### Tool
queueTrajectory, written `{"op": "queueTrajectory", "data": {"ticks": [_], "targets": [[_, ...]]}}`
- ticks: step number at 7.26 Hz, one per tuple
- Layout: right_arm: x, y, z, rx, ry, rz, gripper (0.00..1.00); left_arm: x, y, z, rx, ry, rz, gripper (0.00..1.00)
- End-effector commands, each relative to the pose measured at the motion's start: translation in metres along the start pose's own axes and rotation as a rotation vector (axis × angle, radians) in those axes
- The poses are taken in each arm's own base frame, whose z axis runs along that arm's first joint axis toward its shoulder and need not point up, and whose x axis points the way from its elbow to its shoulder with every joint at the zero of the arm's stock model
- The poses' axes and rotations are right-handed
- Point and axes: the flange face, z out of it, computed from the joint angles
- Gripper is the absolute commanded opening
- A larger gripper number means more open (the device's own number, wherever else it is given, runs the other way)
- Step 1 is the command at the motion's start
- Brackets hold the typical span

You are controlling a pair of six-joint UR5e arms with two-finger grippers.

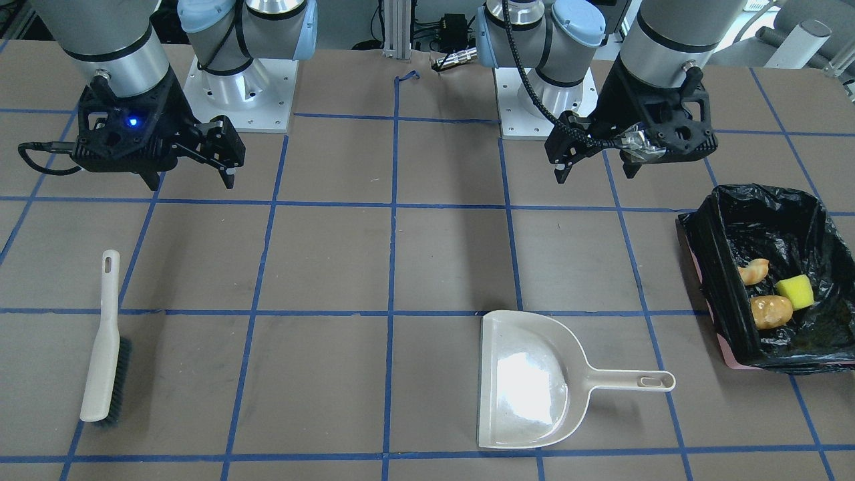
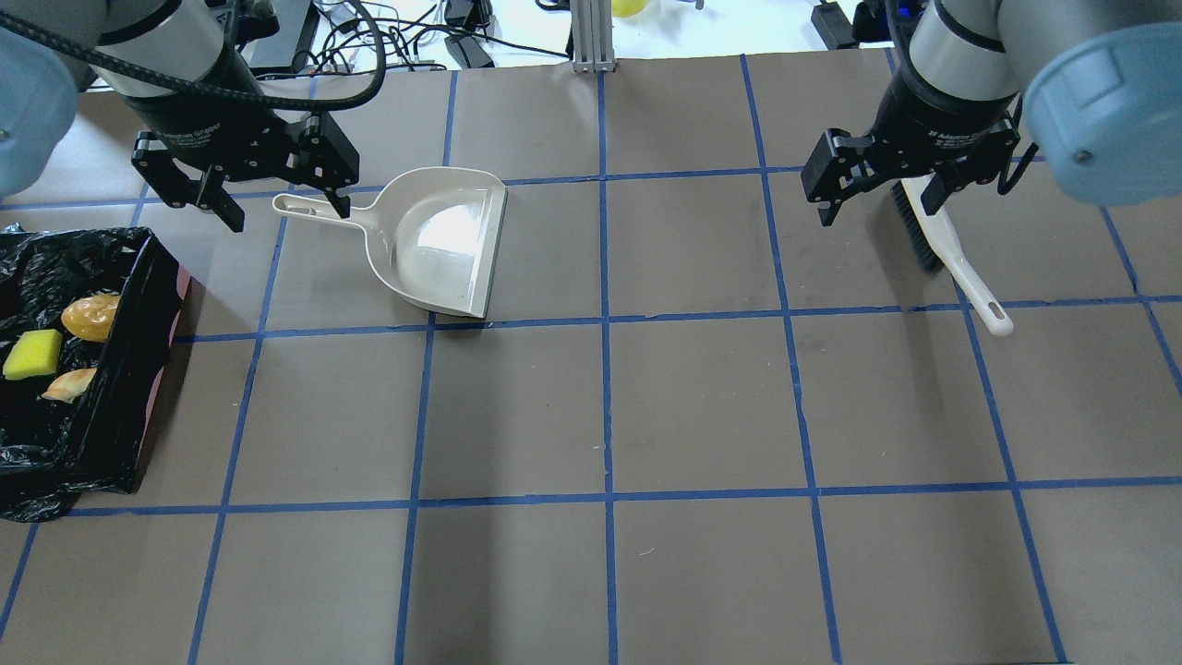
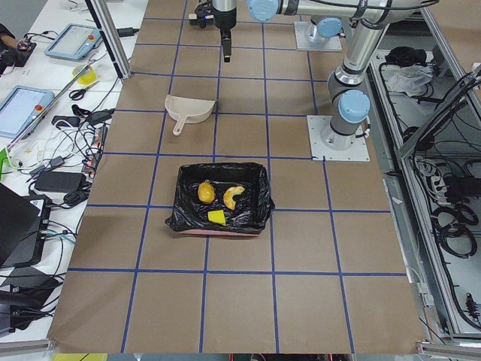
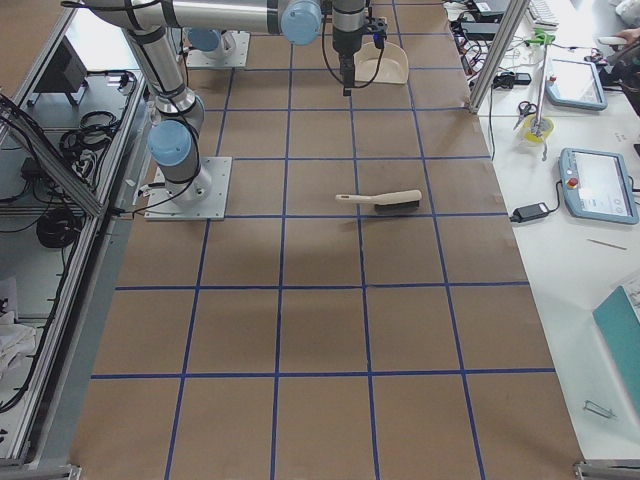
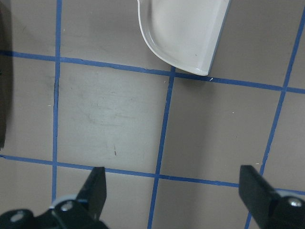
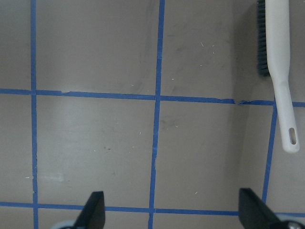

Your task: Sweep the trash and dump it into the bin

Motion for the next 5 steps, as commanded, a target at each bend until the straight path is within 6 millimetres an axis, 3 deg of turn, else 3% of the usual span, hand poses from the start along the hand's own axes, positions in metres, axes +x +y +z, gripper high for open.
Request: {"op": "queueTrajectory", "data": {"ticks": [1, 5], "targets": [[0.0000, 0.0019, -0.0010, -0.005, 0.001, -0.005, 1.00, 0.0008, 0.0001, 0.0011, -0.002, 0.005, 0.018, 1.00], [-0.0002, 0.0019, -0.0010, -0.005, -0.001, -0.008, 1.00, 0.0037, 0.0034, -0.0012, 0.002, 0.007, 0.024, 1.00]]}}
